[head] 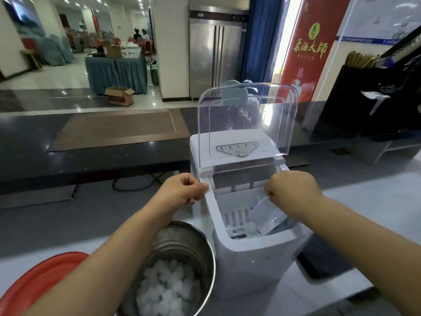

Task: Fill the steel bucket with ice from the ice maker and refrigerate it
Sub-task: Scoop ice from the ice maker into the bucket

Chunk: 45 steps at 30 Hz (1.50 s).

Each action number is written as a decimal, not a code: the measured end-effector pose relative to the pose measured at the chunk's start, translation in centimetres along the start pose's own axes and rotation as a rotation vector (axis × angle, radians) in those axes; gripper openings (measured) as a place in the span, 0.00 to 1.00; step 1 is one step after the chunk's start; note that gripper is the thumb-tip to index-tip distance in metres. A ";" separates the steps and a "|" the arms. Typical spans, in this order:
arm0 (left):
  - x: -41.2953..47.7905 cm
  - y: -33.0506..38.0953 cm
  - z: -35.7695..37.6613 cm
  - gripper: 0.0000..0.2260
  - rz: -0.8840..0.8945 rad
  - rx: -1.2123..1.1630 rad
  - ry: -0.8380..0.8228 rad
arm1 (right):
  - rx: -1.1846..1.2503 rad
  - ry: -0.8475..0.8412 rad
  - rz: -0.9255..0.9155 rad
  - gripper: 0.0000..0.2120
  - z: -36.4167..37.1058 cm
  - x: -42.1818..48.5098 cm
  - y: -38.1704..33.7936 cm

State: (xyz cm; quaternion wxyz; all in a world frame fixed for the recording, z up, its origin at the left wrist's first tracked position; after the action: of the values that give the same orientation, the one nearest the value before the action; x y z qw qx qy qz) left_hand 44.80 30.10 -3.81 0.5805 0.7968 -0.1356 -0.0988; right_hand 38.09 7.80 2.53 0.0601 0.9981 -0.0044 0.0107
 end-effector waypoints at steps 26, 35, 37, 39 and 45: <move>0.3 0.5 0.2 0.10 -0.087 0.006 -0.182 | 0.263 -0.179 0.006 0.09 4.7 1.3 -1.5; 0.2 0.8 0.1 0.08 -0.100 0.031 -0.180 | 0.097 -0.102 -0.138 0.10 3.6 1.5 -2.2; 0.2 0.8 0.0 0.08 -0.100 0.038 -0.176 | 0.058 -0.086 -0.170 0.12 3.5 1.5 -2.8; 0.2 0.9 0.0 0.08 -0.098 0.047 -0.178 | 0.056 -0.093 -0.183 0.12 3.5 1.5 -3.3; 0.2 0.9 0.0 0.09 -0.097 0.037 -0.187 | 0.060 -0.031 -0.260 0.12 2.6 1.2 -3.0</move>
State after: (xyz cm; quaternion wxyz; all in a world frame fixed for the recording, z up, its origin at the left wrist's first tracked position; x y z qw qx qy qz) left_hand 44.94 29.78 -2.98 0.5452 0.8002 -0.1522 -0.1980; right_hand 39.41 10.41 -0.42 0.0312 0.9916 0.1246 -0.0125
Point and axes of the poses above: each hand's wrist, its own x-axis towards the middle knuckle, its own z-axis out of the palm, y = z × x, the point moved 5 cm from there along x, towards the middle knuckle, and after that the axes turned 14 degrees about x, right-handed, at the moved point
